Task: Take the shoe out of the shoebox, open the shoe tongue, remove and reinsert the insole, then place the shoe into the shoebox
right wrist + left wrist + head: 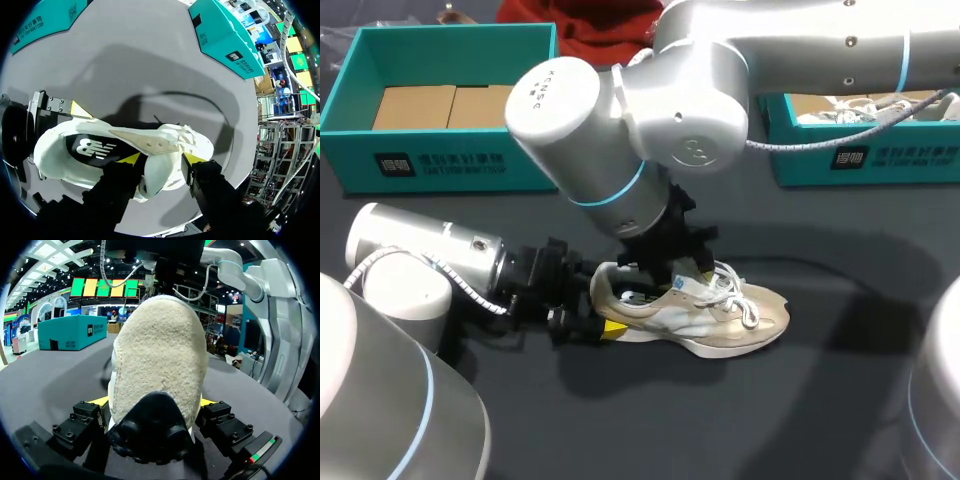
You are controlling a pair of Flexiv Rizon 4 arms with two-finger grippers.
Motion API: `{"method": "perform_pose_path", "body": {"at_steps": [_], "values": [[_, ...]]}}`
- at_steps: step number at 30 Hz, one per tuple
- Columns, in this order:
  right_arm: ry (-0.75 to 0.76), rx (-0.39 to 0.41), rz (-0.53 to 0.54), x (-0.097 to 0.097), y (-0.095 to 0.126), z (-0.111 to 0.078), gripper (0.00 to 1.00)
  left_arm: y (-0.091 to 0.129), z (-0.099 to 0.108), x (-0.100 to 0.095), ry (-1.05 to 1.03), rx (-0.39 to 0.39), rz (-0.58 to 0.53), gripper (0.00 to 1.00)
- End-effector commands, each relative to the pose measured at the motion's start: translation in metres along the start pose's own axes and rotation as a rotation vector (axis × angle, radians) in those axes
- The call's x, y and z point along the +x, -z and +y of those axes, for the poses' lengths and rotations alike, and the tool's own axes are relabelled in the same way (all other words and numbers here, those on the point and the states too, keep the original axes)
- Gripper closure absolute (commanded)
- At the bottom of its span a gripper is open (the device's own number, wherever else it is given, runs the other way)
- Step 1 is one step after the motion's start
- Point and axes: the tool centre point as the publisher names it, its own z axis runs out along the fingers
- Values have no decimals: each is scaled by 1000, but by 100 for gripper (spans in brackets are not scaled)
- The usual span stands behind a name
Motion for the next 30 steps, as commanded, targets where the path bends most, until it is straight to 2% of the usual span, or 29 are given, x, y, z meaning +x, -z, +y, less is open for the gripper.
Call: {"method": "perform_pose_path", "body": {"at_steps": [1,8,12,23,30], "values": [[-459,-20,2,8,5,-9,46,-3,4,0,0,-1,-1,100],[-461,-50,16,18,16,-11,30,-3,4,0,0,-1,-1,100],[-474,-56,15,19,18,-12,27,-3,4,0,0,-1,-1,100],[-534,-37,-29,-4,21,-22,29,-3,4,0,0,-1,-1,100],[-536,-28,-53,-19,27,-19,32,-3,4,0,0,-1,-1,100]]}}
